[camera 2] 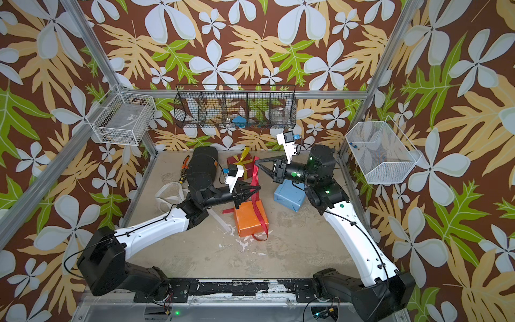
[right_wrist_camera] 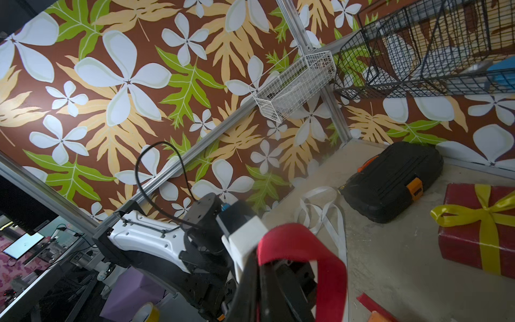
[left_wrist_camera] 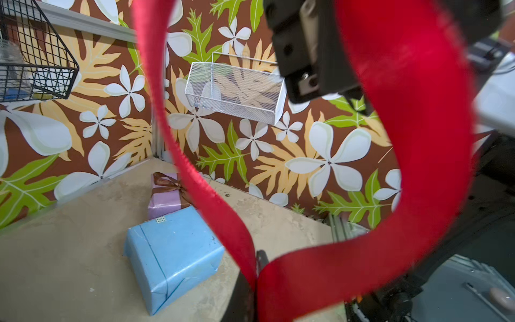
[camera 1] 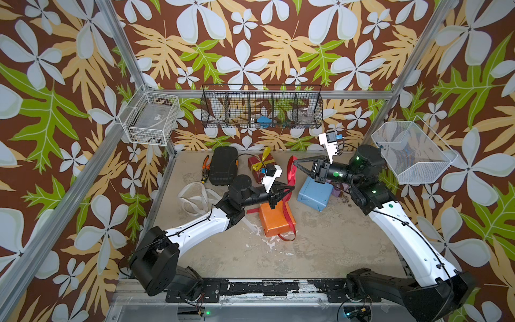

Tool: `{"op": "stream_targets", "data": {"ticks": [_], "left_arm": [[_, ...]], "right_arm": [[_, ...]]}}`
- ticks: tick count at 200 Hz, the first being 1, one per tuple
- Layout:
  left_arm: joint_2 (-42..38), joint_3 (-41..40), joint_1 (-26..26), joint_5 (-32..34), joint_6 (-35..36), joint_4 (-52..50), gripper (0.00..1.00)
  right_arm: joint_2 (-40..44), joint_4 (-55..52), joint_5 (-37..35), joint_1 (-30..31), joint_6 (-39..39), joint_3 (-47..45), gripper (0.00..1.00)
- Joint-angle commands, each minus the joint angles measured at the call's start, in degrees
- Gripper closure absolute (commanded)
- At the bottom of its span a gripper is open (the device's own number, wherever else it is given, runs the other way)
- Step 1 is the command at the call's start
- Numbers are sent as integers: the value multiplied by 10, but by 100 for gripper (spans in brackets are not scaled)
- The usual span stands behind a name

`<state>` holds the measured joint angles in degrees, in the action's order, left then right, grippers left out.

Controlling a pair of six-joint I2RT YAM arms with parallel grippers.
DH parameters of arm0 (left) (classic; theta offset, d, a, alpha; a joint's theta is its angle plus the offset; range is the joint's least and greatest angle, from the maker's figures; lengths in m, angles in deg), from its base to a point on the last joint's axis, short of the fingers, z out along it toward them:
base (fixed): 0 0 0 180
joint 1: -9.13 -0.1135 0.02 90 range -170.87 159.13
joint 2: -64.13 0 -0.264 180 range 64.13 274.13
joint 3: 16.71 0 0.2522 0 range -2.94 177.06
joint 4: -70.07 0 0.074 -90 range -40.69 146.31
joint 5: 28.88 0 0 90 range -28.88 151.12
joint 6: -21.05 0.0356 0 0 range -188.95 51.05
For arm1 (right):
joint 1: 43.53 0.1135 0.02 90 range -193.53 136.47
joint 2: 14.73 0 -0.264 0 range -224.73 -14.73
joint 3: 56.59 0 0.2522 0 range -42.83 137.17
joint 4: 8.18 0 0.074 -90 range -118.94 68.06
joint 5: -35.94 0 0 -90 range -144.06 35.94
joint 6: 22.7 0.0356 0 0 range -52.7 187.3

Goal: Untie the ribbon bows on the gift boxes
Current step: Pull the ribbon from the gift box.

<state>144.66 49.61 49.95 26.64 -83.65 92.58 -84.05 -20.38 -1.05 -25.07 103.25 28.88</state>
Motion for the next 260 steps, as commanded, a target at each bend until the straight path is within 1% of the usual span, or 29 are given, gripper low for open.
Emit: {"op": "stream_targets", "data": {"ticks": [1, 29, 46, 61, 75, 96, 110, 137, 154, 167, 206, 221, 240, 260], "left_arm": [[-37, -23, 5, -26, -65, 4, 100], [-89, -47, 5, -39, -107, -13, 100], [-109, -46, 3, -19, -120, -47, 100], [-113, -37, -13, 10, -147, -76, 100], [-112, -44, -51, 5, -220, -52, 100], [-111, -85, -118, -23, -354, 69, 100], [-111, -95, -147, -39, -407, 116, 100], [-124, -75, -151, -41, -398, 87, 100], [-135, -76, -151, -44, -399, 82, 100], [-140, -77, -151, -45, -398, 74, 100], [-136, -80, -150, -53, -416, 86, 100], [-128, -76, -150, -62, -430, 98, 100], [-121, -70, -150, -74, -451, 118, 100], [-113, -47, -151, -75, -448, 84, 100]], "right_arm": [[8, -37, -68, 1, -48, -15, 0], [5, -105, -178, 1, -95, -30, 0], [7, -126, -243, 1, -115, -47, 0], [14, -125, -278, 1, -123, -73, 0], [24, -116, -300, 1, -122, -101, 0], [27, -116, -324, 1, -127, -134, 0], [24, -117, -328, 0, -137, -156, 0], [12, -75, -301, 3, -141, -229, 0], [-11, -41, -295, 10, -147, -274, 0], [-35, -22, -288, 19, -153, -292, 0], [-115, 13, -286, 62, -170, -301, 0], [-144, 14, -310, 72, -173, -297, 0], [-177, 12, -317, 76, -174, -292, 0], [-196, 11, -337, 76, -169, -297, 0]]}}
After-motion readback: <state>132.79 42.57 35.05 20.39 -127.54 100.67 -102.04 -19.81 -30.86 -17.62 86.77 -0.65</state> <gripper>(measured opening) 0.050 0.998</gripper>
